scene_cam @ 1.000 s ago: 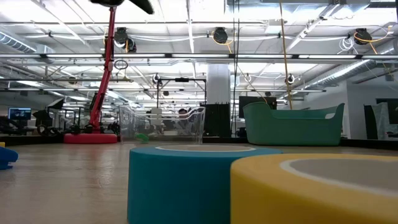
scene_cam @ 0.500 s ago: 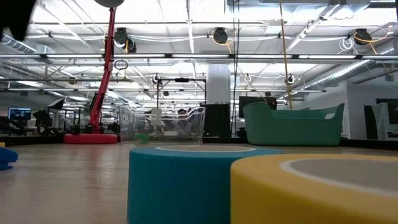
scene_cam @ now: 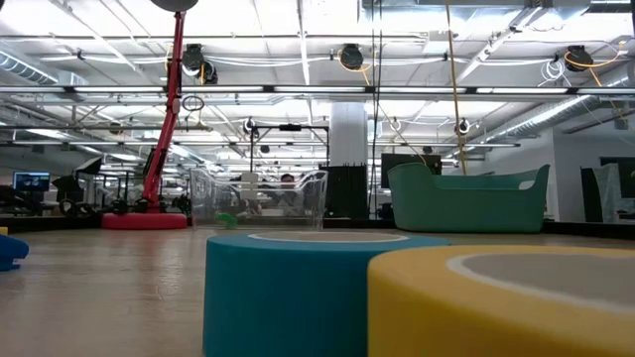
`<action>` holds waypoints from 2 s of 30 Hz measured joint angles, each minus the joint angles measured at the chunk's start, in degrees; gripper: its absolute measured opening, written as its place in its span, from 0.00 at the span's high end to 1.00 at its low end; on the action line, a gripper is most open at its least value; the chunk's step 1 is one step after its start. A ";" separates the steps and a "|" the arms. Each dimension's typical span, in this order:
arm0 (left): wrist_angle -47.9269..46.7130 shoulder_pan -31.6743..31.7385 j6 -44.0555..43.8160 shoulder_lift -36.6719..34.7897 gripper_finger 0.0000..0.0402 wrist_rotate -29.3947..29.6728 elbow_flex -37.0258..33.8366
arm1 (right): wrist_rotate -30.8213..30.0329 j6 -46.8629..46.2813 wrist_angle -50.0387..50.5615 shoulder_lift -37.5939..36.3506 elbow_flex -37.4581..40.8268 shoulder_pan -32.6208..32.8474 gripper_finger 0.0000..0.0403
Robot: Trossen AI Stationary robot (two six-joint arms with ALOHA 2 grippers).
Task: Pick and place Stapler, Stapler remover, tape
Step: Put the big black stapler into the transparent bin
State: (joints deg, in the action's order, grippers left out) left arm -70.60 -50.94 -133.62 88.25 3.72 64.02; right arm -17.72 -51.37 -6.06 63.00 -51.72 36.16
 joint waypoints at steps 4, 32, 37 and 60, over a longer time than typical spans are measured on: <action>3.62 -0.28 0.55 -0.23 0.54 -3.76 -4.42 | 1.01 0.00 -0.01 0.00 0.00 0.00 0.76; 8.80 0.02 5.46 -0.20 0.54 -9.13 -10.50 | 2.86 0.57 -0.12 0.00 0.00 -0.98 0.76; 9.33 0.07 6.16 -0.20 0.54 -8.71 -10.50 | 2.87 1.05 -0.16 0.00 0.00 -1.36 0.76; 6.66 1.86 8.85 -3.14 0.52 -9.09 -10.68 | 2.97 2.14 -2.72 0.00 0.00 -3.15 0.76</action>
State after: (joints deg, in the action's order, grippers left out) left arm -63.94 -49.08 -124.78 85.12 -5.37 53.34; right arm -14.74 -49.23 -8.78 63.00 -51.72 33.01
